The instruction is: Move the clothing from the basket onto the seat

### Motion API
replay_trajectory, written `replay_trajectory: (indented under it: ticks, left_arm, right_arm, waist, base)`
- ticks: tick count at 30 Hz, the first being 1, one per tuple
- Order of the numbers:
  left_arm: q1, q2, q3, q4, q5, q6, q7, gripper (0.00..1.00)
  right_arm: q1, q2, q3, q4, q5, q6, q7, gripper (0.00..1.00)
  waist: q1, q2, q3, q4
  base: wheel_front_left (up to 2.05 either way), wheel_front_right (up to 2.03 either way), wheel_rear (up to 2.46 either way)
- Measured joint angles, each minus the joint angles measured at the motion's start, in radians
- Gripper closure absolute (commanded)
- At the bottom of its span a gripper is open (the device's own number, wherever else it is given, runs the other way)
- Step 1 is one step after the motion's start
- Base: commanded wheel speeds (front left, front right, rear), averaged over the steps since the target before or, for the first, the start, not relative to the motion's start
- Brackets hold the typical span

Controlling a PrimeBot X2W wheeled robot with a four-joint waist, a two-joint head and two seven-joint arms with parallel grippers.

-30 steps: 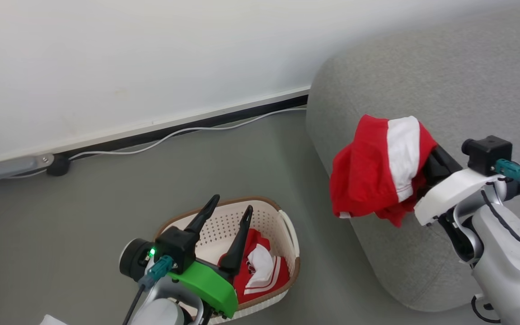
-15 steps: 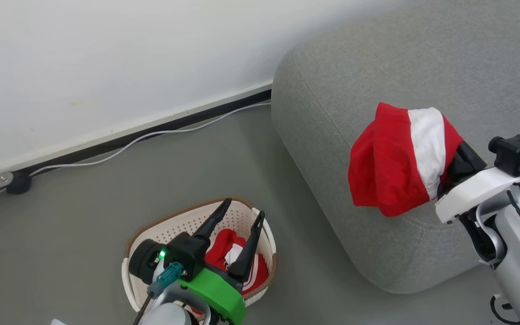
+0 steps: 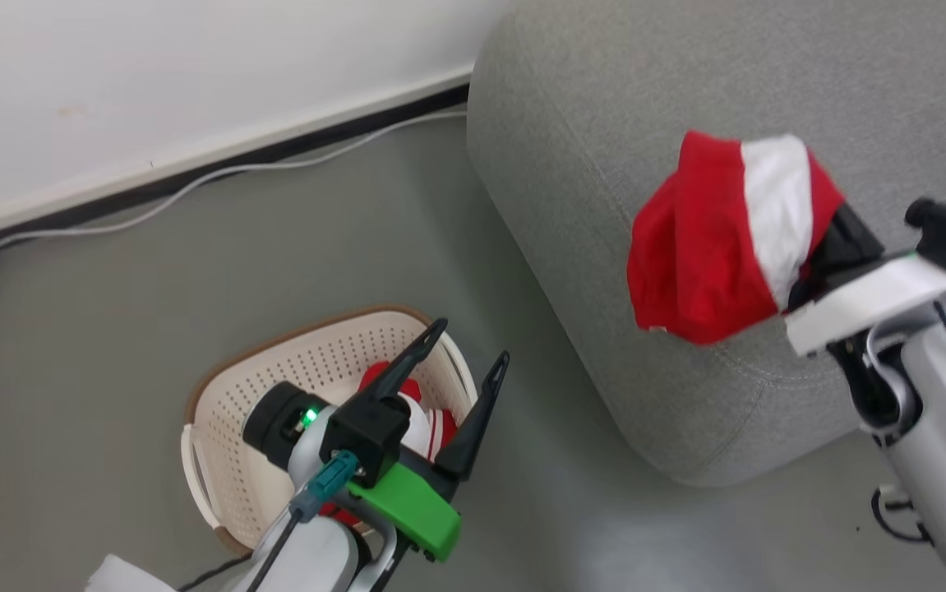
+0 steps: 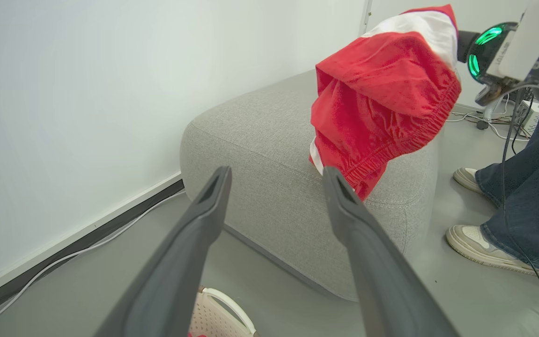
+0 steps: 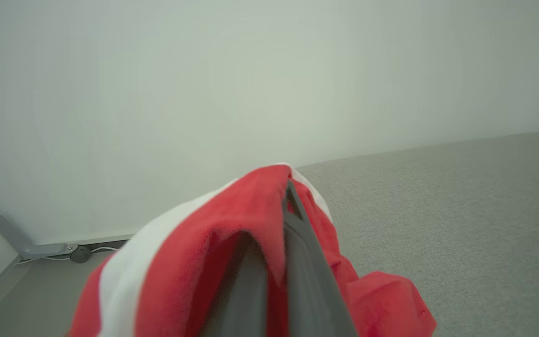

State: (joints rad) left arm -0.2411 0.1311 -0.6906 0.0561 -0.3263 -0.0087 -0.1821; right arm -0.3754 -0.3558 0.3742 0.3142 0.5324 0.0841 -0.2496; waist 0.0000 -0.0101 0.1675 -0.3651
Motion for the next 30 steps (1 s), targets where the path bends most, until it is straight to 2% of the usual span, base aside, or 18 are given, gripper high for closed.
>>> replay_trajectory:
  ticks: [7, 13, 21, 25, 30]
  left_arm:
    - [-0.067, 0.008, -0.01, -0.029, 0.041, -0.002, 0.042, 0.0]
    - [-0.134, 0.019, 0.0, -0.061, 0.057, -0.009, 0.073, 0.0]
    - [-0.216, 0.033, 0.023, -0.126, 0.094, -0.009, 0.117, 0.0]
    - [-0.237, 0.04, 0.025, -0.154, 0.104, -0.009, 0.13, 0.0]
    - [-0.26, 0.046, 0.026, -0.177, 0.113, -0.009, 0.147, 0.0]
  right_arm:
    - [-0.19, 0.005, -0.021, 0.0, 0.009, 0.003, 0.018, 1.0]
    - [-0.359, -0.019, -0.07, 0.005, 0.01, 0.003, 0.04, 1.0]
    - [-0.575, -0.104, -0.168, 0.062, 0.019, 0.001, 0.076, 1.0]
    - [-0.632, -0.125, -0.215, 0.09, 0.04, -0.021, 0.085, 1.0]
    - [-0.673, -0.179, -0.25, 0.134, 0.04, -0.031, 0.101, 1.0]
  waist:
    - [0.0, 0.0, 0.093, 0.006]
    - [0.0, 0.0, 0.176, 0.02]
    - [0.0001, 0.0, 0.301, 0.051]
    - [0.0001, 0.0, 0.357, 0.066]
    - [0.0001, 0.0, 0.414, 0.083]
  base:
    - [0.0, 0.0, 0.0]
    - [0.0, 0.0, 0.0]
    - [0.0, 0.0, 0.0]
    - [0.0, 0.0, 0.0]
    - [0.0, 0.0, 0.0]
